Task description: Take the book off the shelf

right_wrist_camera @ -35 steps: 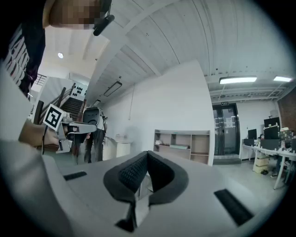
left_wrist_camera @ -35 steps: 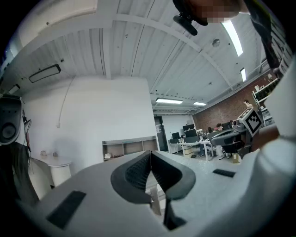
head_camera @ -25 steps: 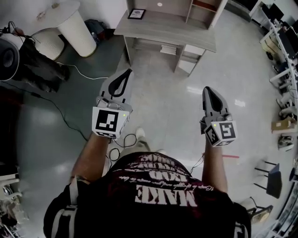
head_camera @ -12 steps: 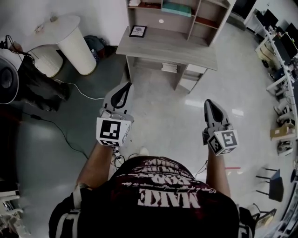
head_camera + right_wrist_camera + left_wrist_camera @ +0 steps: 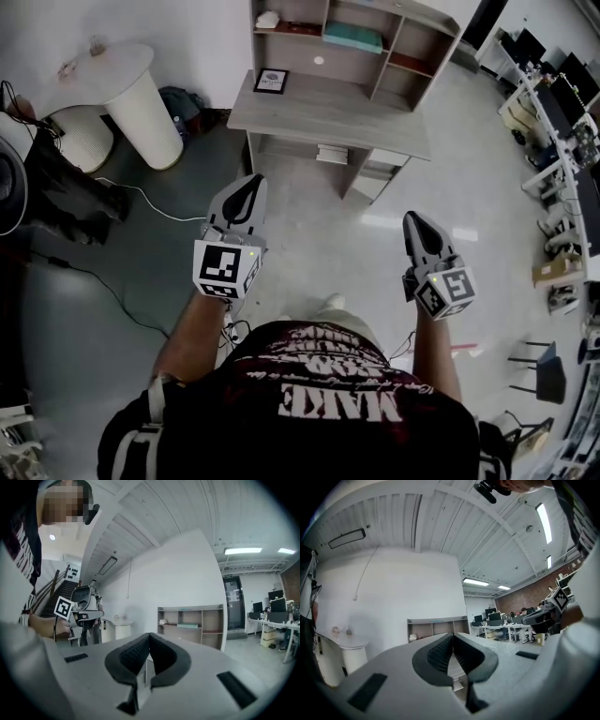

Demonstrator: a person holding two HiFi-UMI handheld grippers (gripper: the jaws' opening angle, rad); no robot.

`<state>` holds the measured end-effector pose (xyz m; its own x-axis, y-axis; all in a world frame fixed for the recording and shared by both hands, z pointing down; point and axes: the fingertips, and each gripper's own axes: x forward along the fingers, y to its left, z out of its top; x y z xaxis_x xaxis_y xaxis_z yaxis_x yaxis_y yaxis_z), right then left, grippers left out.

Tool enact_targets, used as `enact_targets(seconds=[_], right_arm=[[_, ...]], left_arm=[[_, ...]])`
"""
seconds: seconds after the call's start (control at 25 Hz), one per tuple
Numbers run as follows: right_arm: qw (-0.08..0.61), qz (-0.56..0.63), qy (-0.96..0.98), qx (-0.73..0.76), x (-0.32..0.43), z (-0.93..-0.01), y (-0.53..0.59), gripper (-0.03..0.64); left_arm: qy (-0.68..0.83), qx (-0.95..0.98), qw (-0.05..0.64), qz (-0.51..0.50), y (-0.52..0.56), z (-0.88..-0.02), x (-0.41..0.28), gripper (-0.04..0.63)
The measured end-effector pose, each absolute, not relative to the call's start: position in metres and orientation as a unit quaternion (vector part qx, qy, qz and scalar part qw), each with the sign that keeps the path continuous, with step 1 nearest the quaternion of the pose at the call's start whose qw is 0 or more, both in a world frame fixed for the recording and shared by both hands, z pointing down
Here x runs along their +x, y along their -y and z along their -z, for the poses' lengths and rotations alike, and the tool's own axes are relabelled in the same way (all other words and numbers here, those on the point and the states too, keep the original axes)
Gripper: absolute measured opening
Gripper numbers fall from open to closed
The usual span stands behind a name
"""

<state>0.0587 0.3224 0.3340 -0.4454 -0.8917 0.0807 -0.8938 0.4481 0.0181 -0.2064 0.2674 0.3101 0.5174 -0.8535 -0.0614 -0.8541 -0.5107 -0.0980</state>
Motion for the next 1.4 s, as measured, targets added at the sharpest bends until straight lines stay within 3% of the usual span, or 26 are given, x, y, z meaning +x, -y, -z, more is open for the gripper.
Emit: enact_targets(seconds=[0.4,0.88,1.4], right_arm=[[0.014,-0.033,0.854,0.519,0.061,-0.346,-0.277,0.003],[-0.007,-0.04,0.863,0.504,0.085,-0.348,-0.196,0.003],[0.028,-0.059,0.869,0.491,0.123,-0.369,-0.125,0.003]], left_arm=[[-0.499,-0.866,0.011,-0.01,-0.216,-0.329,-0.209,0.008],[-0.495,-0.869,0.018,0.011,-0.144,-0.323,-0.176,0.008],[-0.49,-0.871,0.006,0.031,-0.07,-0.331,-0.124,0.008]])
